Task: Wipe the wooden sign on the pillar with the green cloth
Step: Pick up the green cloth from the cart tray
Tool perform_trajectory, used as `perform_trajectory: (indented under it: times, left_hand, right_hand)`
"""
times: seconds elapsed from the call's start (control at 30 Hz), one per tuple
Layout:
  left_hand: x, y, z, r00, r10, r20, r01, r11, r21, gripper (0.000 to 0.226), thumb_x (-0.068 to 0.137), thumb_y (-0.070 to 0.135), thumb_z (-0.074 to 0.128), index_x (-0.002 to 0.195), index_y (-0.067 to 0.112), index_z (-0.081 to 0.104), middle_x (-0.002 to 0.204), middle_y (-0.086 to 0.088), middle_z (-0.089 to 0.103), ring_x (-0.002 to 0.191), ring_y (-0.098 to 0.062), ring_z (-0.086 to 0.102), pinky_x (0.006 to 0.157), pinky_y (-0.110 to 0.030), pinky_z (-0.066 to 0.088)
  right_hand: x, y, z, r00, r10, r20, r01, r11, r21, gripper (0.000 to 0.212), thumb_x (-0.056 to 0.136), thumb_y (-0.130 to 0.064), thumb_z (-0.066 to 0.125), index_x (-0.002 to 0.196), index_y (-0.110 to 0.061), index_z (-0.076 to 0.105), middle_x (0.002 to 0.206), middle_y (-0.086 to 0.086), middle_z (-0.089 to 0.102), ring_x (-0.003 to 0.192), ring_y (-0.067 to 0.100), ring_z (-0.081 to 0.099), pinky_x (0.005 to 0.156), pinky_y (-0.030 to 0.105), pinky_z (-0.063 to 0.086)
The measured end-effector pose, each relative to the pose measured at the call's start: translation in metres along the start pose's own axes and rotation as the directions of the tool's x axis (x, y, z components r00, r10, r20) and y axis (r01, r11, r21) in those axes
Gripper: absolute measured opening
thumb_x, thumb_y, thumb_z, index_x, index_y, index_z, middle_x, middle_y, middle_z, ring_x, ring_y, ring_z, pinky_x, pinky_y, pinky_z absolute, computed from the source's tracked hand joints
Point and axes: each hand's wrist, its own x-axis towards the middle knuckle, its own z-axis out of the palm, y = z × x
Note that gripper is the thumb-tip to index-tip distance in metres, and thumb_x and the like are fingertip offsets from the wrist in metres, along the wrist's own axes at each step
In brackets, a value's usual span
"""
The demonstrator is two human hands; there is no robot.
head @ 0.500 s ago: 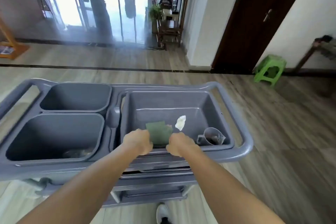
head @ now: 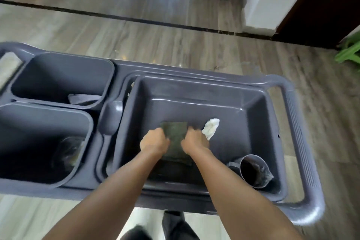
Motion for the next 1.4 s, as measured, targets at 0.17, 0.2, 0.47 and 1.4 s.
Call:
perform_trajectory:
  times: [0.17,0.2,0.47,1.4]
  left_hand:
    - [0.032,0.004,0.025,0.993,-0.101,0.058,0.105,0.991,-0.080,0.056,0.089,0.031,0.052,0.141,0.009,0.047,0.136,-0.018,0.058,0.122,-0.042,0.060,0.093,-0.046,0.051]
    - [0.035,0.004,0.030,0.988,-0.132,0.078,0.140,0.984,-0.112,0.059,0.090,0.033,0.055,0.142,0.008,0.044,0.138,-0.018,0.058,0.123,-0.042,0.059,0.094,-0.046,0.051]
    - [0.048,-0.003,0.029,0.928,-0.190,0.321,0.329,0.822,-0.465,0.043,0.087,0.021,0.057,0.126,0.005,0.062,0.122,-0.019,0.069,0.113,-0.039,0.066,0.095,-0.043,0.057]
    - [-0.306,0.207,0.017,0.073,0.927,0.367,-0.913,0.210,-0.350,0.027,0.082,0.013,0.080,0.108,0.016,0.075,0.108,-0.009,0.077,0.103,-0.028,0.072,0.091,-0.045,0.058]
  right_hand:
    - [0.034,0.010,0.035,0.994,0.087,0.062,-0.090,0.994,0.057,0.054,0.098,-0.021,0.055,0.149,-0.021,0.038,0.151,0.010,0.028,0.137,0.038,0.035,0.101,0.045,0.044]
    - [0.040,0.013,0.041,0.993,0.101,0.053,-0.106,0.989,0.102,0.051,0.099,-0.022,0.052,0.149,-0.023,0.039,0.151,0.012,0.027,0.136,0.039,0.033,0.100,0.044,0.042]
    - [0.046,0.016,0.040,0.938,0.290,0.190,-0.336,0.623,0.706,0.050,0.087,-0.008,0.065,0.134,-0.010,0.048,0.124,0.013,0.059,0.098,0.029,0.062,0.074,0.033,0.051]
    - [-0.425,0.236,-0.034,0.571,0.727,-0.382,0.133,0.377,0.917,0.022,0.078,-0.004,0.085,0.099,-0.005,0.079,0.086,0.007,0.073,0.079,0.019,0.065,0.076,0.034,0.052]
